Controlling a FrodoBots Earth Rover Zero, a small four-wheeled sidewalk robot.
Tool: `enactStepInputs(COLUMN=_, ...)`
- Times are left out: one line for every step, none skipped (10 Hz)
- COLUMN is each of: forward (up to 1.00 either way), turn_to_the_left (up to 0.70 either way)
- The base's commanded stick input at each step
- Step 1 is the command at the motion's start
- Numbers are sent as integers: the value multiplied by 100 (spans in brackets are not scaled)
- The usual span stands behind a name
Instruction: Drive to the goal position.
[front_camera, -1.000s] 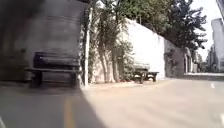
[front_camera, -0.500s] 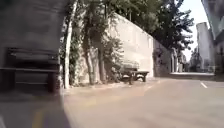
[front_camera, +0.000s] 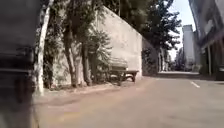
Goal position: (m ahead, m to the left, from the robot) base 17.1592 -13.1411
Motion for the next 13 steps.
enactStepInputs(forward=100, turn_to_the_left=-34)
enactStepInputs(forward=100, turn_to_the_left=-34)
enactStepInputs(forward=100, turn_to_the_left=-34)
enactStepInputs(forward=100, turn_to_the_left=-34)
enactStepInputs(forward=100, turn_to_the_left=-34)
enactStepInputs(forward=100, turn_to_the_left=-34)
enactStepInputs(forward=100, turn_to_the_left=-34)
enactStepInputs(forward=100, turn_to_the_left=-34)
enactStepInputs(forward=100, turn_to_the_left=6)
enactStepInputs(forward=100, turn_to_the_left=6)
enactStepInputs(forward=100, turn_to_the_left=6)
enactStepInputs(forward=100, turn_to_the_left=-20)
enactStepInputs(forward=100, turn_to_the_left=-34)
